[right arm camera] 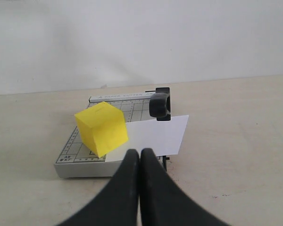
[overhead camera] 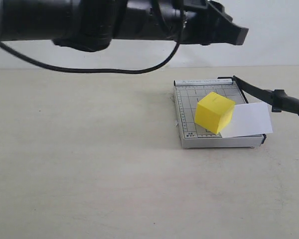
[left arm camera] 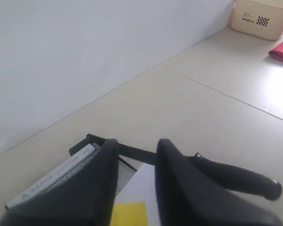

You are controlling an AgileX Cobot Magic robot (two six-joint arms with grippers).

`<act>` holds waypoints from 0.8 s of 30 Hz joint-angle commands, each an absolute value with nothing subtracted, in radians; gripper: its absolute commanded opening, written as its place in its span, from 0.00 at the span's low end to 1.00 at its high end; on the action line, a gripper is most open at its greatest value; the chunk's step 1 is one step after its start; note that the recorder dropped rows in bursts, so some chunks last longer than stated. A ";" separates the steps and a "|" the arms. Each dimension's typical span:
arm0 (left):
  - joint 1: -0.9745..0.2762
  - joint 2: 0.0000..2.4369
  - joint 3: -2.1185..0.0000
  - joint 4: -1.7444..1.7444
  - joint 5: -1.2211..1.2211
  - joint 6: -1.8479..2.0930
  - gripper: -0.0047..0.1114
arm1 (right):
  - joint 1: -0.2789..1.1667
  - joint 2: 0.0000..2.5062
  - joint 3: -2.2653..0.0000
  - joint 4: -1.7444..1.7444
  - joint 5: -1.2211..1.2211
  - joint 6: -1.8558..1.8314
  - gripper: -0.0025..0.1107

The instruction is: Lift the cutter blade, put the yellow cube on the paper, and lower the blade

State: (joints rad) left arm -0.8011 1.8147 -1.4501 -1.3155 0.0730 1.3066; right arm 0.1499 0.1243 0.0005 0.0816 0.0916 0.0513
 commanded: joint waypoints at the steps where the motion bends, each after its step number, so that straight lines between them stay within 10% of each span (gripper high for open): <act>1: -0.799 1.673 -1.310 -1.311 0.086 1.298 0.13 | 0.149 0.123 0.000 0.074 0.087 0.046 0.02; 24: -0.799 0.608 -0.503 -1.312 0.007 1.251 0.08 | 0.149 0.123 0.000 0.074 0.087 0.046 0.02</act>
State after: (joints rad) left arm -0.8011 0.7278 -0.5594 -1.3123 0.0145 1.2573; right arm 0.1499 0.1243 0.0005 0.0816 0.0916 0.0513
